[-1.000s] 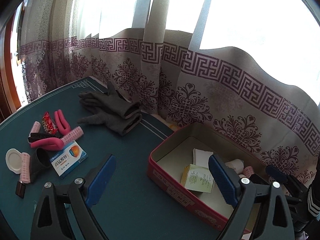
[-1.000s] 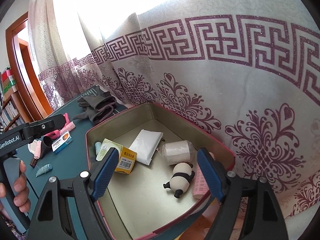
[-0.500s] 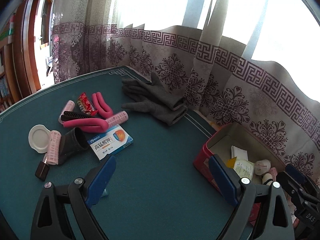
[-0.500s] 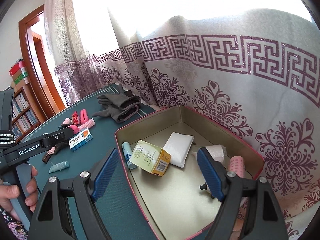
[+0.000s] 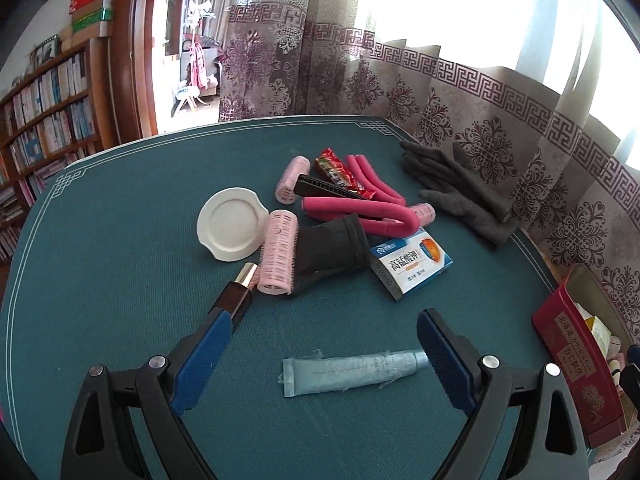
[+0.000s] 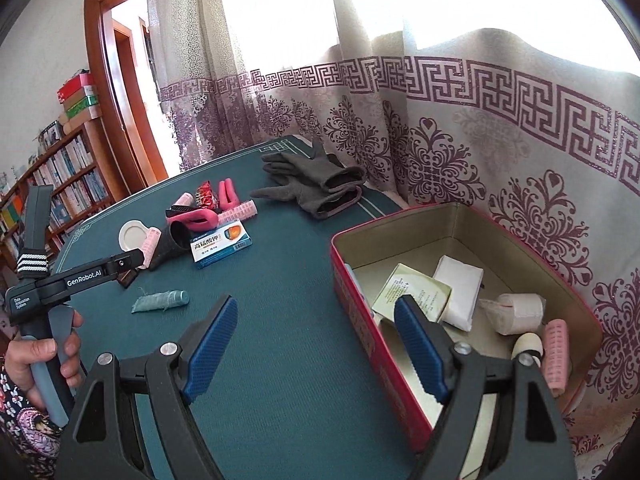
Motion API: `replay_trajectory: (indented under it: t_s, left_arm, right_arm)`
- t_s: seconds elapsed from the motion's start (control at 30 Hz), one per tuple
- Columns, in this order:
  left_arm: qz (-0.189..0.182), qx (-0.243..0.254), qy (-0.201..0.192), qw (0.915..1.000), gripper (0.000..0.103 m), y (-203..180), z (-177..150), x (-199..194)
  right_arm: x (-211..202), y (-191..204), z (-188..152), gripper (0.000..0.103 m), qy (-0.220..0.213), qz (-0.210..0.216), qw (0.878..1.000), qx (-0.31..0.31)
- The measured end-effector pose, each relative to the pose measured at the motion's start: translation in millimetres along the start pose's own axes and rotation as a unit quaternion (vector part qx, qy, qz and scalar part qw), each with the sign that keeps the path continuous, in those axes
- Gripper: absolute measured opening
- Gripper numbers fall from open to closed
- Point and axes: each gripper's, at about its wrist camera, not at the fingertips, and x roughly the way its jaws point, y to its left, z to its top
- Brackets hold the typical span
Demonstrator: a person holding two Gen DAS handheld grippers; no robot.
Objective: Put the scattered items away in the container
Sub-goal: 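Move both open tools back from the tin toward the remaining items, then grasp the brown glass bottle with the left tool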
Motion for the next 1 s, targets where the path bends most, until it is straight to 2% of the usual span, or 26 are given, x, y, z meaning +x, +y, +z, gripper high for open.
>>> replay_trajectory:
  t_s: [0.1, 0.23, 0.43, 0.63, 0.7, 0.77, 0.87, 0.93, 1.0]
  left_arm:
    - [0.021, -0.022, 0.010, 0.9995, 0.095, 27.2, -0.2, 11.5]
    - [0.041, -0.027, 0.021, 0.9986, 0.095, 48.5, -1.5, 24.6]
    - [0.043, -0.014, 0.041, 0.9981, 0.095, 55.4, -1.5, 45.9]
    - [0.057, 0.012, 0.041, 0.9975, 0.095, 51.6, -2.5, 58.6]
    - [0.061, 0.015, 0.043, 0.9971, 0.083, 53.4, -1.6, 62.7]
    - [0.066, 0.021, 0.038, 0.9969, 0.079, 54.0, 0.0, 64.3]
    - [0.071, 0.027, 0.034, 0.9966, 0.064, 54.3, 3.2, 65.9]
    - [0.068, 0.029, 0.029, 0.9969, 0.051, 54.2, 3.4, 65.1]
    - [0.061, 0.031, 0.026, 0.9973, 0.024, 53.7, 3.1, 63.2]
  right_arm:
    - [7.0, 12.9, -1.9, 0.083, 0.009, 0.006, 1.000, -0.015]
    - [16.9, 26.7, -3.7, 0.084, 0.022, 0.014, 0.999, -0.030]
    - [33.0, 45.1, -4.1, 0.084, 0.040, 0.025, 0.997, -0.053]
    - [52.3, 58.9, -2.0, 0.084, 0.055, 0.036, 0.996, -0.066]
    - [58.6, 62.7, -1.3, 0.084, 0.060, 0.042, 0.995, -0.067]
    - [63.9, 67.1, -0.9, 0.084, 0.064, 0.046, 0.994, -0.071]
    - [73.4, 74.4, 0.2, 0.084, 0.070, 0.052, 0.993, -0.077]
    - [80.6, 79.6, 1.9, 0.083, 0.071, 0.057, 0.992, -0.083]
    - [89.1, 84.5, 5.6, 0.083, 0.071, 0.057, 0.992, -0.088]
